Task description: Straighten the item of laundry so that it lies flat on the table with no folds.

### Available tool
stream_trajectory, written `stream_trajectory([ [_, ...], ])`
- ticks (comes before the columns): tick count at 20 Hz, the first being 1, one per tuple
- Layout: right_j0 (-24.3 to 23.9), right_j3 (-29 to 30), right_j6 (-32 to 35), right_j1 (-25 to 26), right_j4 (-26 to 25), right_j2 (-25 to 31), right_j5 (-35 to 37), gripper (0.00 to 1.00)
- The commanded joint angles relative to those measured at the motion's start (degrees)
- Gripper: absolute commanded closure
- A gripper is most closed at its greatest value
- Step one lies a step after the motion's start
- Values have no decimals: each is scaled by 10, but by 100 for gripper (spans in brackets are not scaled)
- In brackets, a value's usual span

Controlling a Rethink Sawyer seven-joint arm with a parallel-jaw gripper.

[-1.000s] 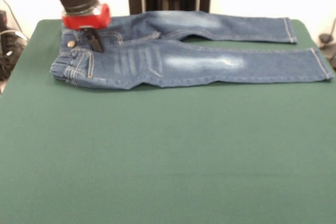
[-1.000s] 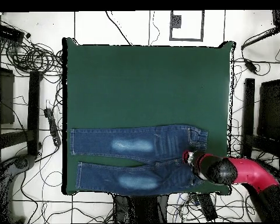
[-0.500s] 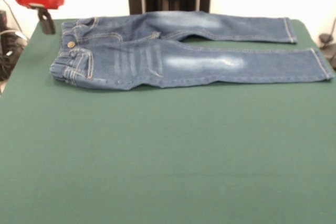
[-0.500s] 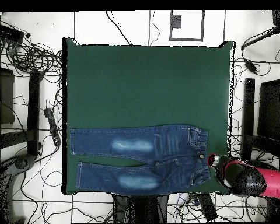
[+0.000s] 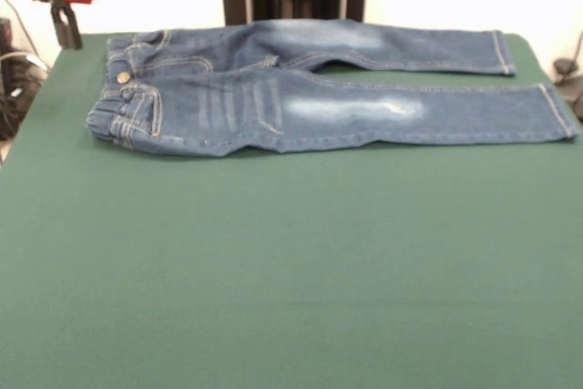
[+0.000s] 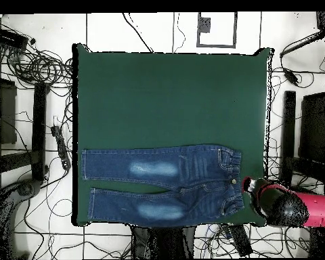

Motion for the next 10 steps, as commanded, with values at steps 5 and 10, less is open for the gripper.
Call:
stream_trajectory([
  [5, 86, 82, 32, -3, -11, -29, -39, 100],
  [10, 94, 91, 48, -1, -14, -50, -64, 100],
])
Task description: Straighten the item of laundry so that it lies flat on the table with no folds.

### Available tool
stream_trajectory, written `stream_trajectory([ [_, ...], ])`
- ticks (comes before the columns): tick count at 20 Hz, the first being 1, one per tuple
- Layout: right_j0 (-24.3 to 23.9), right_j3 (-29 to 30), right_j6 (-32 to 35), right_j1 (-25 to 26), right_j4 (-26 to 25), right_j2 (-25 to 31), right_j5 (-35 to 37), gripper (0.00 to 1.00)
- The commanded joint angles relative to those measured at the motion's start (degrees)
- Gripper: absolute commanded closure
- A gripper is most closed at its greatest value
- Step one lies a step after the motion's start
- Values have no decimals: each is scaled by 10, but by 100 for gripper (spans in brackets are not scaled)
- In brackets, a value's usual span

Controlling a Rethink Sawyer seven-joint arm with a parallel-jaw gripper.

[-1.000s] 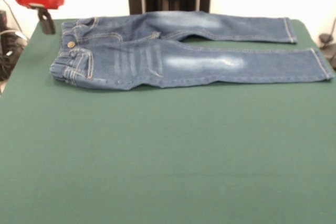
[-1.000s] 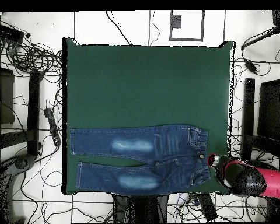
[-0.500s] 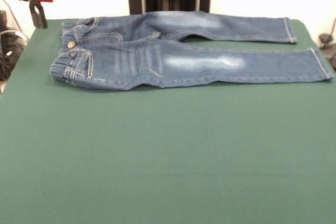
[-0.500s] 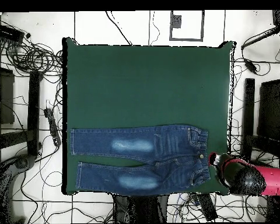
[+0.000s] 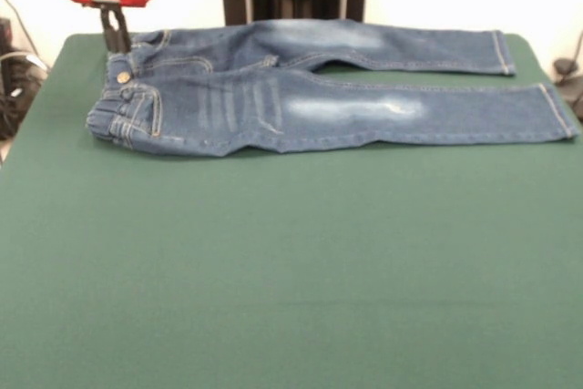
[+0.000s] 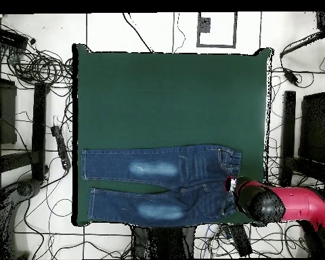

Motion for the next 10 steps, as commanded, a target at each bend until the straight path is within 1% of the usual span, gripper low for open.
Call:
stream_trajectory([
  [1, 39, 63, 50, 4, -15, -41, -56, 100],
  [7, 51, 65, 72, 43, -45, -95, -115, 100],
  [10, 65, 58, 85, 67, -66, -130, -159, 100],
])
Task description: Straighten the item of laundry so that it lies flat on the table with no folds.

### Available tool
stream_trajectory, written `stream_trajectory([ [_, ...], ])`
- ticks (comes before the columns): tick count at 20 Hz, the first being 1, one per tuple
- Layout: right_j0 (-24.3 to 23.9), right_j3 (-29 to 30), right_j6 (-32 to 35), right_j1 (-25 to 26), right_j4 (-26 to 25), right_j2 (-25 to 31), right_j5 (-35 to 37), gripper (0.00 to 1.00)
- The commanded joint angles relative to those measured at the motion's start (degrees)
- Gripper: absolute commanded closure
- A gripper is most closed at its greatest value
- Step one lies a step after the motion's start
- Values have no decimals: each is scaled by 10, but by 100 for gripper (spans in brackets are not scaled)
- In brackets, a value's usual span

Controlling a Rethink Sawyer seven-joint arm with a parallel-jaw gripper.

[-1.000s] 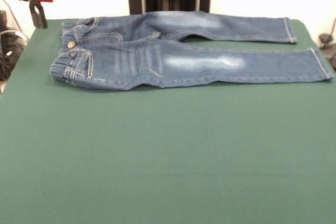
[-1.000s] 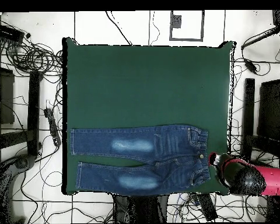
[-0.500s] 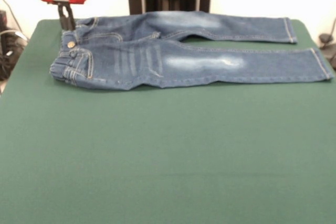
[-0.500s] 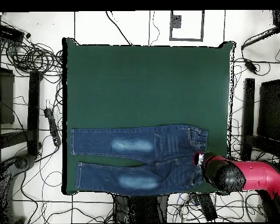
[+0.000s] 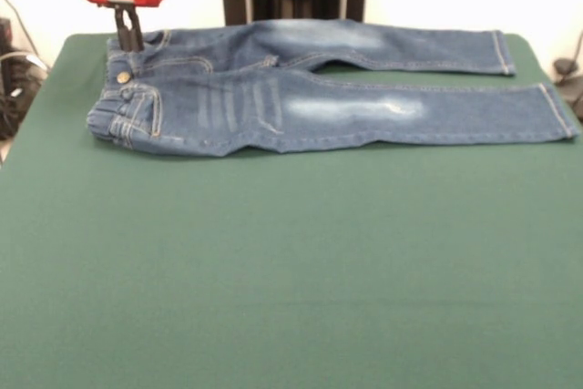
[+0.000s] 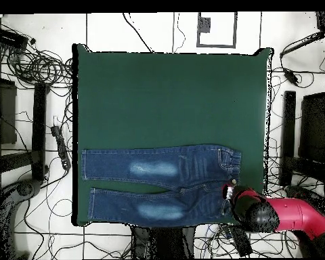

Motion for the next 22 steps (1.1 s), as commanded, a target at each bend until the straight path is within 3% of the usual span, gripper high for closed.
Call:
stream_trajectory([
  [1, 55, 34, 88, 66, -58, -76, -96, 100],
  [9, 96, 29, 88, 93, -30, -115, -132, 100],
  [16, 143, 78, 119, 56, 8, -163, -170, 100],
  [22, 157, 84, 107, 45, 34, -174, -177, 100],
])
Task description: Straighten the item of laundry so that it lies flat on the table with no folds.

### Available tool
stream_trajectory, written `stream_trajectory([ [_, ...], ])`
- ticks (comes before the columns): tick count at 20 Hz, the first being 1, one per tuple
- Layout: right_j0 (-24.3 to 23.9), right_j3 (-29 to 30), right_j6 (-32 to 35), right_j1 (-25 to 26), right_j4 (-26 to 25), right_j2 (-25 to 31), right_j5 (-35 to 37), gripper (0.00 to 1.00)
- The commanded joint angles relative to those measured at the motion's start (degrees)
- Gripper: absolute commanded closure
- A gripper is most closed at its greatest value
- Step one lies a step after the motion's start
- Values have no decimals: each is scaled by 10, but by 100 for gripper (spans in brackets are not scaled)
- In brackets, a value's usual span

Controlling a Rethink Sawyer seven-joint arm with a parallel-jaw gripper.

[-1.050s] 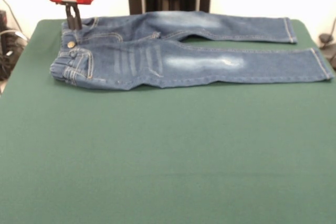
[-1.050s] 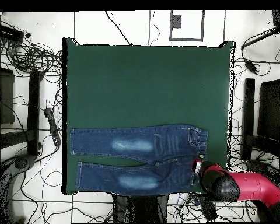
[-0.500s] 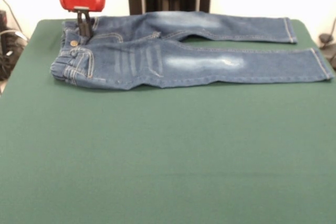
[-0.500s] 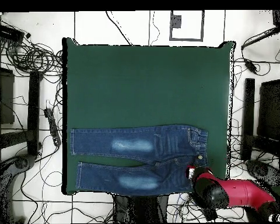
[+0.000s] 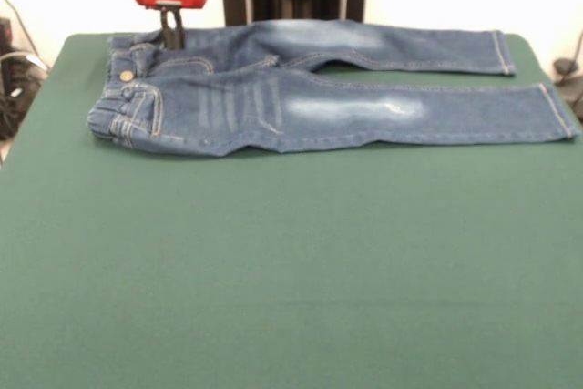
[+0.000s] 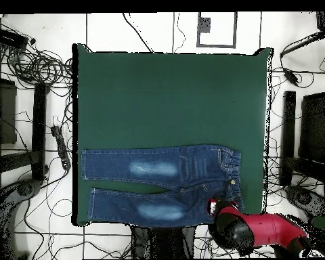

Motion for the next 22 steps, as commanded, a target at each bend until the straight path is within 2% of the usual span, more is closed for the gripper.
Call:
stream_trajectory([
  [1, 44, 54, 104, -3, 50, -15, -29, 100],
  [4, 56, 58, 103, -5, 62, -18, -28, 100],
  [7, 90, 40, 120, 17, 55, -44, -87, 100],
  [9, 97, 27, 114, 25, 62, -43, -81, 100],
  [11, 90, 3, 98, 54, 73, -34, -59, 100],
  [14, 103, -24, 100, 89, 78, -45, -72, 100],
  [17, 111, -39, 104, 112, 85, -48, -95, 100],
  [22, 99, -69, 82, 140, 94, -26, -94, 100],
])
